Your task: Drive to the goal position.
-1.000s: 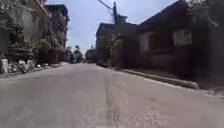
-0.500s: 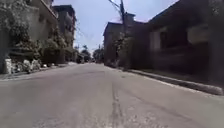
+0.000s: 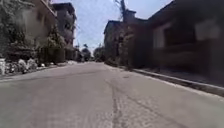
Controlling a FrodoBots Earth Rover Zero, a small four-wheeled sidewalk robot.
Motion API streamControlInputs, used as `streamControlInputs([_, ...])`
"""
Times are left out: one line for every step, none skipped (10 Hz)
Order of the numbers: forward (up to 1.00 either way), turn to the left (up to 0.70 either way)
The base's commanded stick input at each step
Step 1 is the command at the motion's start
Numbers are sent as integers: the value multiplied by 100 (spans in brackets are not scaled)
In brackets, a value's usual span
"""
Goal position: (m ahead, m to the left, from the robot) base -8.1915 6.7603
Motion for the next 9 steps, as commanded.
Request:
streamControlInputs([85,16])
streamControlInputs([85,34])
streamControlInputs([85,34])
streamControlInputs([85,34])
streamControlInputs([85,34])
streamControlInputs([85,34])
streamControlInputs([85,34])
streamControlInputs([85,34])
streamControlInputs([85,21])
